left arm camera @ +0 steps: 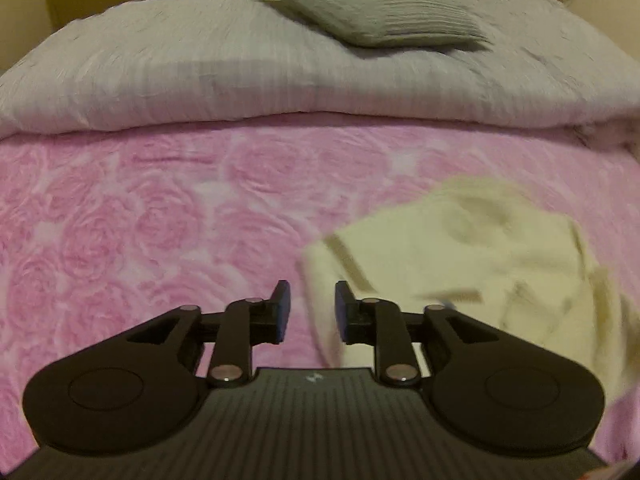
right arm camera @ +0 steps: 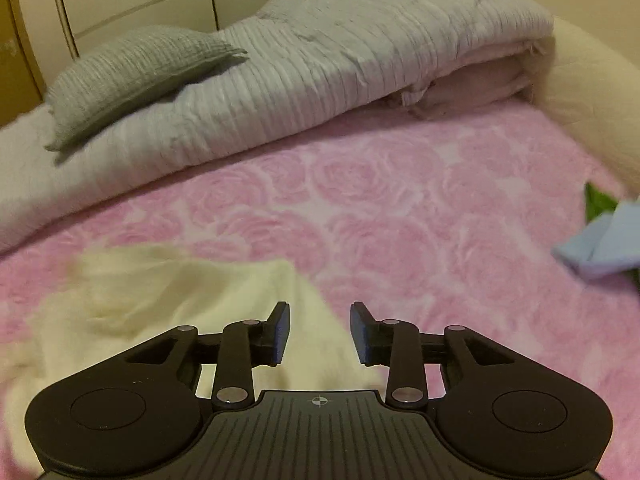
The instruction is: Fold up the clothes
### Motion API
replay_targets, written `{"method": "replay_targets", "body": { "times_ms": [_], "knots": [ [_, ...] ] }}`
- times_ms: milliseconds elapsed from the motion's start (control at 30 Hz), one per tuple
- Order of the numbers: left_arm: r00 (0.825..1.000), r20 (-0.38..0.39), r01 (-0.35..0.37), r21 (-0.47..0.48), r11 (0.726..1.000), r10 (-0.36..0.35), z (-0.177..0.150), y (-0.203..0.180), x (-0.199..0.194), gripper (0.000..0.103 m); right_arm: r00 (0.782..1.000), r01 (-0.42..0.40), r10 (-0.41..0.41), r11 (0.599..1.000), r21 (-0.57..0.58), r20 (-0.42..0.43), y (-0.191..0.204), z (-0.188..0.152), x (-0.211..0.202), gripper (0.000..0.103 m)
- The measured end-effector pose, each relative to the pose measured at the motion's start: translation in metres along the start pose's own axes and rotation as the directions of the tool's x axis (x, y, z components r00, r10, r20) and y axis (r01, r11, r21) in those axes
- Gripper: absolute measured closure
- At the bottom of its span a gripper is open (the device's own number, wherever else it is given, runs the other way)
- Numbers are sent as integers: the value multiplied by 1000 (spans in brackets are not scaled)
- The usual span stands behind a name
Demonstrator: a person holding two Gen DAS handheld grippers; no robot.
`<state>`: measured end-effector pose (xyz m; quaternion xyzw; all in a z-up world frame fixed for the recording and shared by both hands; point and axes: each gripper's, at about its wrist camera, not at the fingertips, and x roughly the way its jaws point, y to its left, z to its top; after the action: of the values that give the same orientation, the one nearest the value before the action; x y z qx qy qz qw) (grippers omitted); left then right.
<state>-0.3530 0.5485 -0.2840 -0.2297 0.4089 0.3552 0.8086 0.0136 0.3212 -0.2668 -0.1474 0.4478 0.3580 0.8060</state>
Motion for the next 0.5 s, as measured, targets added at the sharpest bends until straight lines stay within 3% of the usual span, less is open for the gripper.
{"method": "replay_targets", "body": {
  "times_ms": [33, 67, 133, 200, 333, 433, 500],
  "knots": [
    [999, -17, 42, 11, 999, -42, -10, -7, -2, 73, 999, -30, 30, 999, 17, -13, -5, -11, -3, 54],
    [994, -58, 96, 15, 995, -95, -23, -18, -3, 73, 998, -60, 61, 998, 34, -26, -10, -21, -6, 53],
    [968, -135, 216, 13, 976, -212, -52, -45, -2, 73, 989, -106, 109, 994, 33, -104, -17, -49, -2, 53],
    [936, -188, 301, -4, 954, -296, -80, -70, -1, 73, 980, -103, 100, 995, -9, -173, -17, -75, 6, 53],
    [895, -269, 332, -133, 934, -357, -122, -101, 9, 73, 976, -121, 105, 990, -74, -188, -19, -96, 7, 53],
    [885, -281, 298, -275, 914, -373, -143, -107, 15, 73, 976, -152, 133, 984, -98, -175, -24, -97, 8, 53],
    [873, -283, 284, -369, 885, -398, -154, -108, 22, 73, 974, -175, 156, 979, -109, -165, -29, -95, 10, 53]
  ]
}}
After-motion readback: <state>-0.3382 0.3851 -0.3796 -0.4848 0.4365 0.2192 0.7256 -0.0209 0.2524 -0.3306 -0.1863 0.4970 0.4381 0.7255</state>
